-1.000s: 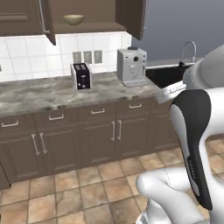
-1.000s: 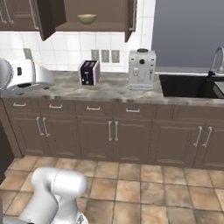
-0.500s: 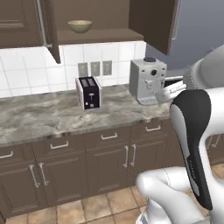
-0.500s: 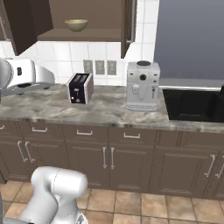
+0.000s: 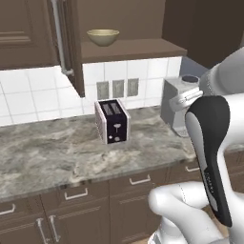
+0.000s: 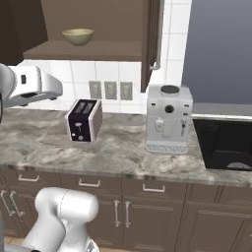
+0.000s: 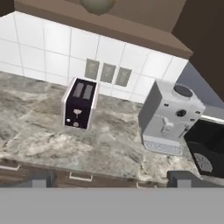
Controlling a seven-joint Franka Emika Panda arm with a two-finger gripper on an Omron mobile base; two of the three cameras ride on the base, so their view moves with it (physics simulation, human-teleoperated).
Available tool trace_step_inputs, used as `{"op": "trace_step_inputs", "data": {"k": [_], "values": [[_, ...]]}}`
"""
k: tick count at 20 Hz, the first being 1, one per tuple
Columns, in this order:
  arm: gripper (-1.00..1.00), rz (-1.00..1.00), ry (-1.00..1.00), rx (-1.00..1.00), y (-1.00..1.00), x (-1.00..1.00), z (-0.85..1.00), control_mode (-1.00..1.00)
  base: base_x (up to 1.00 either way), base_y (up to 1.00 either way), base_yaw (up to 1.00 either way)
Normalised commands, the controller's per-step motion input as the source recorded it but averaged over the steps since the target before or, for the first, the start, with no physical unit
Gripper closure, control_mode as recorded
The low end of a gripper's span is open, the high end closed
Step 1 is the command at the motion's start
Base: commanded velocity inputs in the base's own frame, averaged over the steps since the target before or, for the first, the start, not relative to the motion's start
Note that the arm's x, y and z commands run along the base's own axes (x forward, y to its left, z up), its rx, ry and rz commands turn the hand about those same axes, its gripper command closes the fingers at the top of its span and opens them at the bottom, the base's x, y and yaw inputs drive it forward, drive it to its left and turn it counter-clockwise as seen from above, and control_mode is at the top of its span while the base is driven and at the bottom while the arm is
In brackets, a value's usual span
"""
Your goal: Take the smaller bowl and place it next to the appetizer plate on the dining counter , and place the larger bowl next to the plate with cooked food.
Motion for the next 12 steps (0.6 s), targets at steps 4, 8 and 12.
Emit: {"op": "trace_step_inputs", "data": {"k": [4, 8, 12], "values": [[-1.00, 0.00, 0.00, 0.00, 0.00, 0.00, 0.00, 1.00, 0.34, 0.47, 0.00], [-1.00, 0.00, 0.00, 0.00, 0.00, 0.00, 0.00, 1.00, 0.31, 0.14, -0.04], [-1.00, 0.00, 0.00, 0.00, 0.00, 0.00, 0.00, 1.00, 0.38, -0.01, -0.03]]}}
